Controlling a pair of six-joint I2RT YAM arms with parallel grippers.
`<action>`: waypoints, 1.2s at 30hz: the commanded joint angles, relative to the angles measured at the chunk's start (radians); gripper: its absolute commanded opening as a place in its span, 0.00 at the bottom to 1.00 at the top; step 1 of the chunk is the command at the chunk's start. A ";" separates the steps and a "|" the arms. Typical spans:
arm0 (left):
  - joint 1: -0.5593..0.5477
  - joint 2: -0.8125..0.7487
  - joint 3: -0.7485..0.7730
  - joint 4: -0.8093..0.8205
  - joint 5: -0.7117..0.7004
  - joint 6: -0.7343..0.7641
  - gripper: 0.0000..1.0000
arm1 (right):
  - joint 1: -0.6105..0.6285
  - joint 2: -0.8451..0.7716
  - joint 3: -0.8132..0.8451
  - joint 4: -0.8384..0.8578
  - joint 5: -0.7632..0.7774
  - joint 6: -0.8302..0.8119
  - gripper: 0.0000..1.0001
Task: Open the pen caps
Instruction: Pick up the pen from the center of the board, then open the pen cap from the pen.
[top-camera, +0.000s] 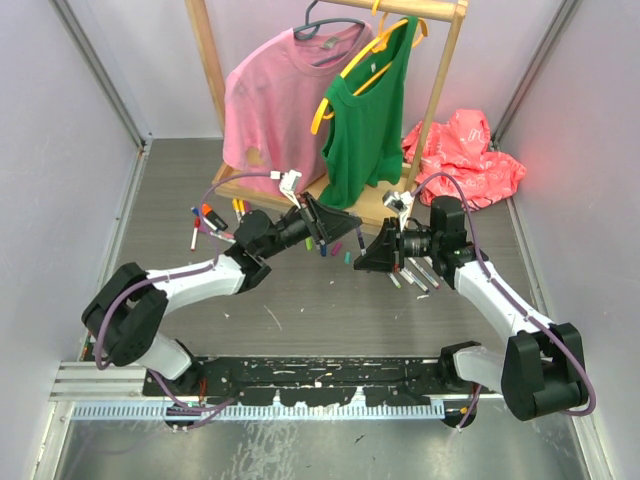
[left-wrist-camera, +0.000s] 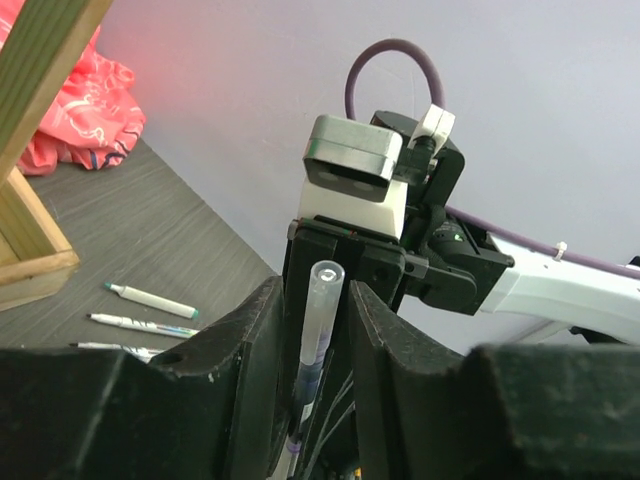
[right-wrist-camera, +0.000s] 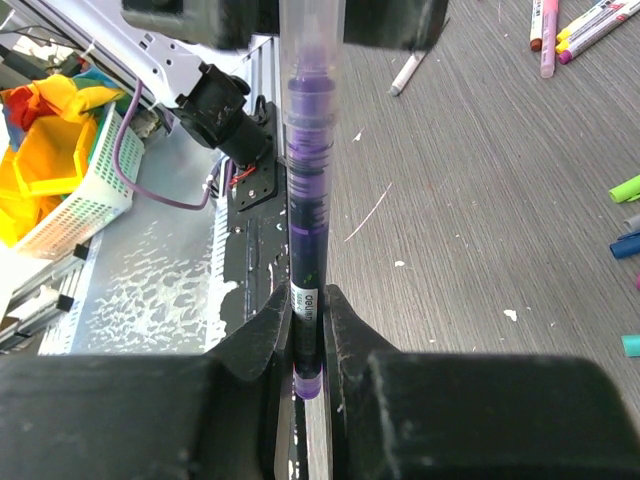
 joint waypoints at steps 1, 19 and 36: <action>0.002 0.016 0.039 0.026 0.038 -0.014 0.30 | -0.001 0.001 0.043 0.016 -0.020 -0.018 0.01; 0.002 0.023 0.004 0.056 0.042 -0.005 0.00 | -0.056 -0.015 0.070 0.015 -0.004 0.037 0.46; 0.001 0.052 0.005 0.115 0.015 0.042 0.00 | -0.034 -0.004 0.042 0.071 0.006 0.092 0.20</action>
